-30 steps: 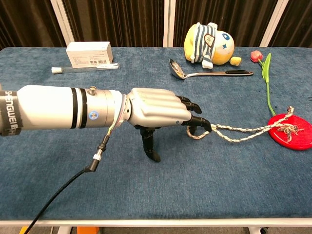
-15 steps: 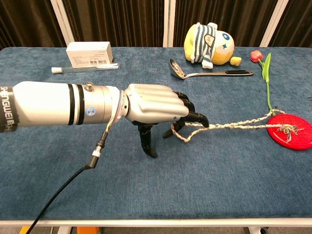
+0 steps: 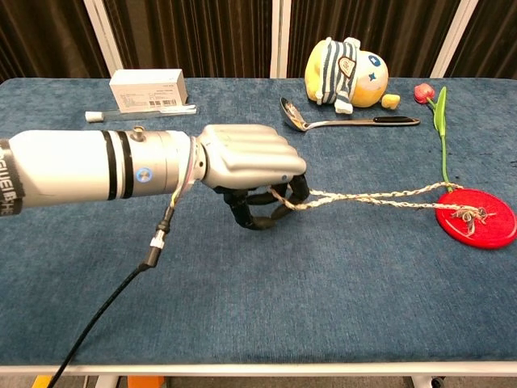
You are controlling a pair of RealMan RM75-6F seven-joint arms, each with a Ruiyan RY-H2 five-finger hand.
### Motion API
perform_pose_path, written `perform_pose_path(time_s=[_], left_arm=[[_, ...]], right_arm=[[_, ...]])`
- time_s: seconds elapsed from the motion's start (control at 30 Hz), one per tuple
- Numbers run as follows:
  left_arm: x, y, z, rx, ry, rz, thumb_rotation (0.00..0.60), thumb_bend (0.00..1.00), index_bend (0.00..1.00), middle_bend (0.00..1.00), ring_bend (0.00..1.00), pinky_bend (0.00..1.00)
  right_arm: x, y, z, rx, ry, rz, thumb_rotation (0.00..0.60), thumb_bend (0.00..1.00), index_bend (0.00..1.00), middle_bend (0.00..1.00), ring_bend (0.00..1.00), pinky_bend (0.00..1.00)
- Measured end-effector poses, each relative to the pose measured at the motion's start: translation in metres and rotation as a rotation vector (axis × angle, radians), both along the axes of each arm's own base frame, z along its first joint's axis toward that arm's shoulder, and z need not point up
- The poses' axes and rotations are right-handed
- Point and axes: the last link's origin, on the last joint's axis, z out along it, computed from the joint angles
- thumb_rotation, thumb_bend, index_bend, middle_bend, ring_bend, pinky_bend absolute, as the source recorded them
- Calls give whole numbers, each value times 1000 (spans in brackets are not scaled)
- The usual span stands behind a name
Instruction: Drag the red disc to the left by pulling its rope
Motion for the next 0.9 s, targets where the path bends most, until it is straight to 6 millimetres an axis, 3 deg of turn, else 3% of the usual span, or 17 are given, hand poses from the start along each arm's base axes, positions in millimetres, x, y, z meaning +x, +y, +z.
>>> perform_pose_path(time_s=[0.27, 0.47, 0.67, 0.9], left_arm=[[-17, 5, 25, 46, -40, 60, 600, 387, 745, 907, 538, 344], [-52, 7, 60, 96, -49, 131, 600, 384, 756, 911, 541, 354], [-110, -2, 113, 188, -31, 250, 600, 383, 760, 912, 544, 366], [-194, -17, 188, 386, 3, 471, 600, 383, 762, 912, 546, 372]], right_arm=[[1, 0, -1, 3, 1, 2, 600, 259, 0, 0, 0, 0], [3, -1, -2, 5, 1, 8, 600, 259, 0, 0, 0, 0], [4, -2, -4, 10, -2, 12, 600, 259, 0, 0, 0, 0], [7, -2, -3, 6, 1, 23, 600, 259, 0, 0, 0, 0]])
